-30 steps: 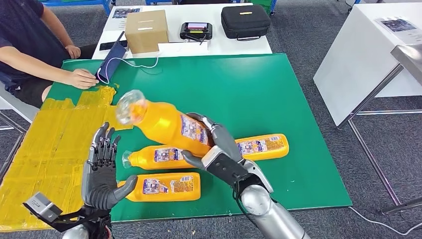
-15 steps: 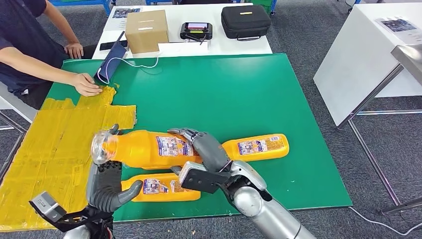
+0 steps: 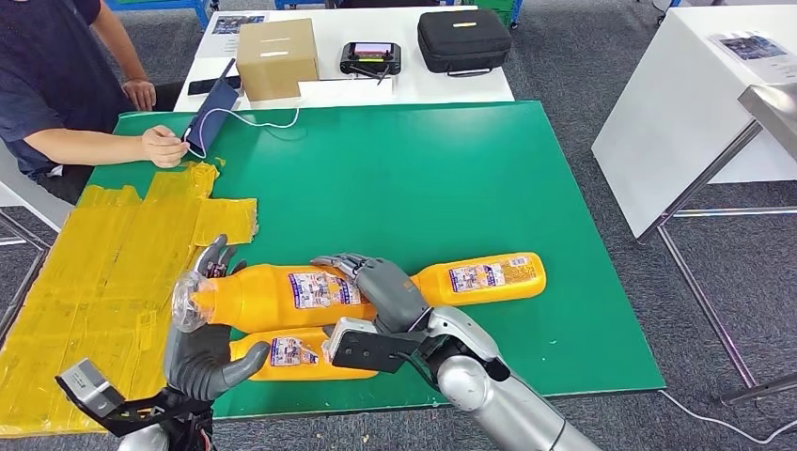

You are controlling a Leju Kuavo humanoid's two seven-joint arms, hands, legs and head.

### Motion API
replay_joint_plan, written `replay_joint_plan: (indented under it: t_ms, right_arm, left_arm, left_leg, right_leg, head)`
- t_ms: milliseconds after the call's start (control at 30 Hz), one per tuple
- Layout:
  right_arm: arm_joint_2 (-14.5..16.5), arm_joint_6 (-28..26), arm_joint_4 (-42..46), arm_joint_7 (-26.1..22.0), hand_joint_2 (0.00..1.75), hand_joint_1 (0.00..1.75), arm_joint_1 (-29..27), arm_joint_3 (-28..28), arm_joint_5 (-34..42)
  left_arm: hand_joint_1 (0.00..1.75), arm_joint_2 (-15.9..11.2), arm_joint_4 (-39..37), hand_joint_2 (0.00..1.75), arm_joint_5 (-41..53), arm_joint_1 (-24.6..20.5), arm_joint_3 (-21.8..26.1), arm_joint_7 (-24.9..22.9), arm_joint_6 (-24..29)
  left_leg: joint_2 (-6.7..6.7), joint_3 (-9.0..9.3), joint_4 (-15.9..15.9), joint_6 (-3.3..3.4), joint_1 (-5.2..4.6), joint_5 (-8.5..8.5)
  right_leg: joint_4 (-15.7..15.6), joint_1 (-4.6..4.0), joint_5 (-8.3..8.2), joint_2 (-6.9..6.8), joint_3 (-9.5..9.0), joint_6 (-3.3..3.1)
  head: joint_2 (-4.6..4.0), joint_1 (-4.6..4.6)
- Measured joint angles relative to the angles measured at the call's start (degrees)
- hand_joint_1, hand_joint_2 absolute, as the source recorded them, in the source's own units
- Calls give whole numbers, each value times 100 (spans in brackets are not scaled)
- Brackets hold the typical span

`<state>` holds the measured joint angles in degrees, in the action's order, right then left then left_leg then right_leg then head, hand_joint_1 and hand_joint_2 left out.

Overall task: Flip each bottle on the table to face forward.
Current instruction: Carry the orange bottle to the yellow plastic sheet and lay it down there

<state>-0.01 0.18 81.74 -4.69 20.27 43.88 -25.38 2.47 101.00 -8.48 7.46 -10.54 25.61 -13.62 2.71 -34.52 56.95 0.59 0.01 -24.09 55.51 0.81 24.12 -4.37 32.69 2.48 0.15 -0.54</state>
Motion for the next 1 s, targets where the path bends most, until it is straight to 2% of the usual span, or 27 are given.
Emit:
replay_joint_plan:
  t_ms: [700, 733, 833, 867, 1000]
  right_arm:
    - [58, 189, -232, -18, 175, 175, 211, 477, -239]
    - [59, 204, -255, -22, 175, 175, 222, 504, -230]
    - [84, 261, -372, -64, 175, 175, 281, 607, -188]
    - [100, 273, -415, -79, 175, 175, 299, 639, -175]
    - [136, 290, -549, -101, 175, 175, 360, 709, -148]
  left_arm:
    - [0, 14, 0, 175, -654, 20, 19, -51, -149]
    - [17, 17, -1, 175, -733, 20, 24, -58, -203]
    - [147, 22, -23, 175, -1236, 20, 33, -101, -581]
    - [175, 22, -36, 175, -1407, 20, 38, -112, -710]
    - [175, 22, -66, 175, -1630, 24, 66, -128, -903]
  left_leg:
    - [-1, -3, 0, 0, 0, 0]
    - [-1, -3, 0, 0, 0, 0]
    - [0, -4, 0, 0, 0, 0]
    - [0, -4, 0, 0, 0, 0]
    - [-1, -4, 0, 0, 0, 0]
  right_leg:
    - [0, 0, 0, 0, 2, 0]
    - [0, 0, 0, 0, 2, 0]
    - [0, -1, 0, 0, 3, 0]
    - [0, -1, 0, 0, 3, 0]
    - [0, -1, 0, 0, 4, 0]
  head:
    - [0, -1]
    - [0, 0]
    - [0, 1]
    - [0, 0]
    - [0, 1]
